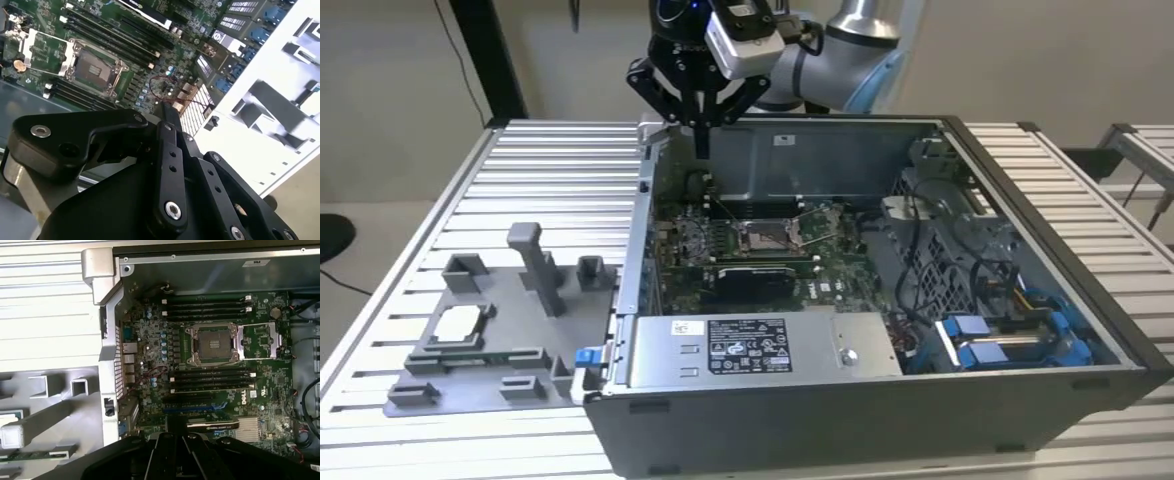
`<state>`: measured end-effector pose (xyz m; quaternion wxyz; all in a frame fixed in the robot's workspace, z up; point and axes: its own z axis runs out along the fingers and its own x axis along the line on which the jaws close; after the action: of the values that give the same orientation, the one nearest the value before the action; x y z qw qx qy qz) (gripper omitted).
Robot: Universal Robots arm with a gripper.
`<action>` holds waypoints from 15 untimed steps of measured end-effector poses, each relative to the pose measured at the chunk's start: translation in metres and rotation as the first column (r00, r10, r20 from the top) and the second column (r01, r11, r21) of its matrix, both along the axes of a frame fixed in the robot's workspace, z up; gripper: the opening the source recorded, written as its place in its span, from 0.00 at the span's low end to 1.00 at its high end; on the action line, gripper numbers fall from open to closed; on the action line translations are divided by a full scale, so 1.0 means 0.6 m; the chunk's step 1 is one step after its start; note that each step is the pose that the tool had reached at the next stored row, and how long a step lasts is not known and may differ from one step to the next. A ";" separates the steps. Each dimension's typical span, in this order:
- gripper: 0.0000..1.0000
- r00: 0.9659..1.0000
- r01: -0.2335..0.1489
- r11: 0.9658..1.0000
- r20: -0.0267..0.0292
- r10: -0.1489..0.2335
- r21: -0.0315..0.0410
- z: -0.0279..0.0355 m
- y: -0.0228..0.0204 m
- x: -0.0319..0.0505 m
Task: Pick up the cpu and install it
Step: 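Pick up the cpu and move it towards the insertion slot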
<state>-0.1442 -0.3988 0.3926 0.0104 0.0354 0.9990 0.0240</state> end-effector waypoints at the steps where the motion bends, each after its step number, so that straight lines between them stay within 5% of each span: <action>1: 0.00 1.000 0.000 1.000 0.000 0.000 0.000 0.000 0.0000 -0.002; 7: 0.00 1.000 0.000 1.000 0.000 0.000 0.000 0.000 -0.0005 -0.020; 15: 0.00 1.000 0.000 1.000 0.000 0.000 0.000 0.000 -0.0045 -0.065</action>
<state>-0.1835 -0.4015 0.3926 0.0104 0.0354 0.9990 0.0242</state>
